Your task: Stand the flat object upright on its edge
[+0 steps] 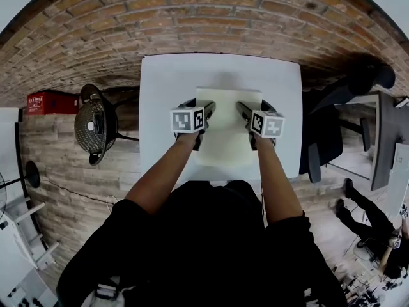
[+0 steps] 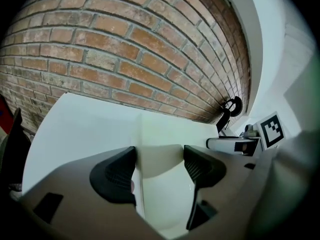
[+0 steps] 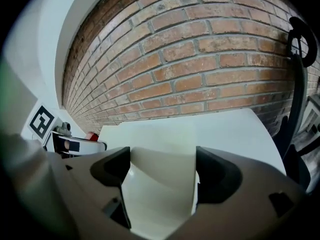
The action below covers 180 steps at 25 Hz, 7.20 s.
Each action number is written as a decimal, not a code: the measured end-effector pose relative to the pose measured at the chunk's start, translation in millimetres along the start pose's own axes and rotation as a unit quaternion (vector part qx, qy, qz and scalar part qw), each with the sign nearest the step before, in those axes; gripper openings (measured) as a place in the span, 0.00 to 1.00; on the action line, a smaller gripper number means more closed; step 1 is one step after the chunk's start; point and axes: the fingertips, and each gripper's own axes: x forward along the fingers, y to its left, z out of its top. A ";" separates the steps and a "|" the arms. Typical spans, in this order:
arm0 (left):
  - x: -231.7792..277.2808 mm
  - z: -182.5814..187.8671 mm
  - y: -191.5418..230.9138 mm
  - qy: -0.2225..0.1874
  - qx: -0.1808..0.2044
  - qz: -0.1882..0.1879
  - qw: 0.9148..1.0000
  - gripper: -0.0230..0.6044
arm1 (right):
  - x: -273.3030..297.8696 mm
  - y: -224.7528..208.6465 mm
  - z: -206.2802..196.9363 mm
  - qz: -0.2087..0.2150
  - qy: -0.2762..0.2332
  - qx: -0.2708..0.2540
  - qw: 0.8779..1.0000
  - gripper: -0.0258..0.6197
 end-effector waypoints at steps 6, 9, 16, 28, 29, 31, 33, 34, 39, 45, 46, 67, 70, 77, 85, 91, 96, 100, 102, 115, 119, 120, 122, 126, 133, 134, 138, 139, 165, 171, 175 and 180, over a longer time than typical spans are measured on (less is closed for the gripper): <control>-20.1 7.0 -10.2 -0.016 0.013 0.001 1.000 0.54 | -18.3 10.8 9.6 0.001 -0.022 -0.014 1.000 0.68; -30.8 12.9 -17.4 -0.032 0.016 0.005 0.999 0.54 | -28.9 15.5 17.1 0.004 -0.036 -0.023 0.999 0.68; -55.6 25.8 -31.3 -0.071 0.027 0.020 0.997 0.54 | -45.1 27.5 31.9 0.029 -0.063 -0.043 0.997 0.68; -99.5 39.9 -64.0 -0.167 0.088 0.041 0.981 0.54 | -86.4 42.4 54.5 0.058 -0.135 -0.087 0.985 0.68; -102.2 41.4 -67.0 -0.173 0.093 0.042 0.980 0.54 | -90.1 42.8 56.2 0.058 -0.141 -0.089 0.984 0.68; -107.5 44.4 -72.1 -0.188 0.102 0.042 0.976 0.54 | -96.7 44.3 60.7 0.060 -0.154 -0.097 0.981 0.68; -112.6 47.3 -76.4 -0.203 0.111 0.042 0.972 0.54 | -102.5 46.0 65.2 0.062 -0.167 -0.106 0.978 0.68; -114.8 48.7 -78.4 -0.211 0.115 0.042 0.970 0.54 | -105.1 46.7 67.1 0.063 -0.174 -0.110 0.977 0.68; -124.5 55.3 -87.2 -0.245 0.140 0.047 0.958 0.54 | -116.4 49.3 75.2 0.064 -0.202 -0.121 0.970 0.67; -131.9 63.2 -97.6 -0.281 0.171 0.044 0.943 0.54 | -128.1 50.1 82.8 0.062 -0.238 -0.135 0.960 0.67; -132.5 64.3 -99.1 -0.286 0.177 0.043 0.941 0.54 | -129.4 49.7 83.9 0.063 -0.244 -0.137 0.958 0.67; -122.2 64.1 -101.6 -0.351 0.265 0.027 0.897 0.54 | -132.0 43.3 79.4 0.042 -0.327 -0.178 0.927 0.67; -115.3 61.5 -98.0 -0.353 0.276 0.026 0.893 0.54 | -126.7 40.6 73.8 0.032 -0.327 -0.185 0.926 0.67; -106.2 57.8 -94.7 -0.354 0.288 0.026 0.889 0.54 | -121.3 36.6 66.6 0.021 -0.332 -0.186 0.925 0.66; -105.9 48.2 -89.6 -0.346 0.285 0.022 0.893 0.54 | -123.6 40.8 58.9 0.021 -0.330 -0.191 0.924 0.66; -107.0 45.3 -91.0 -0.337 0.291 0.016 0.895 0.54 | -126.6 42.1 57.2 0.035 -0.323 -0.190 0.926 0.68; -105.2 45.8 -90.7 -0.325 0.292 0.020 0.899 0.55 | -125.3 39.5 59.2 0.052 -0.313 -0.188 0.929 0.71; -104.4 46.5 -90.7 -0.320 0.290 0.017 0.902 0.55 | -124.6 38.7 59.9 0.061 -0.310 -0.185 0.931 0.71; -105.1 46.4 -90.8 -0.317 0.291 0.014 0.903 0.55 | -125.6 39.4 60.6 0.064 -0.309 -0.185 0.931 0.71; -108.1 41.9 -88.9 -0.312 0.282 0.017 0.907 0.55 | -125.5 38.6 54.5 0.067 -0.300 -0.183 0.934 0.72; -111.8 41.8 -82.8 -0.316 0.267 0.022 0.910 0.55 | -127.3 37.2 51.5 0.066 -0.298 -0.177 0.936 0.75; -113.8 42.3 -82.5 -0.316 0.266 0.023 0.910 0.55 | -128.0 37.4 51.1 0.067 -0.298 -0.177 0.936 0.75; -117.1 41.8 -81.8 -0.313 0.266 0.024 0.911 0.55 | -129.2 37.6 50.5 0.068 -0.297 -0.177 0.936 0.75; -122.8 37.3 -80.7 -0.316 0.262 0.029 0.912 0.55 | -132.6 35.9 49.4 0.068 -0.298 -0.174 0.936 0.75; -129.2 20.1 -83.7 -0.292 0.262 0.036 0.919 0.55 | -143.2 34.5 49.6 0.074 -0.300 -0.177 0.935 0.75; -131.4 20.2 -85.4 -0.294 0.263 0.037 0.918 0.55 | -145.1 34.5 49.8 0.075 -0.300 -0.179 0.934 0.75; -146.7 27.0 -98.5 -0.319 0.264 0.038 0.909 0.55 | -156.9 35.7 49.2 0.083 -0.302 -0.188 0.931 0.75; -150.9 28.4 -101.4 -0.325 0.264 0.038 0.907 0.54 | -160.6 37.1 48.7 0.087 -0.303 -0.191 0.930 0.75; -223.6 7.8 -220.0 -0.327 0.315 -0.085 0.887 0.14 | -267.1 132.2 44.3 0.255 -0.309 -0.247 0.882 0.20; -228.2 4.9 -223.9 -0.331 0.304 -0.082 0.890 0.07 | -279.2 128.6 41.2 0.252 -0.318 -0.250 0.879 0.05; -228.0 0.6 -224.2 -0.330 0.308 -0.085 0.888 0.07 | -282.0 127.8 38.0 0.253 -0.316 -0.255 0.878 0.05; -230.1 1.5 -226.3 -0.330 0.301 -0.080 0.891 0.07 | -286.2 127.7 39.2 0.251 -0.321 -0.253 0.877 0.05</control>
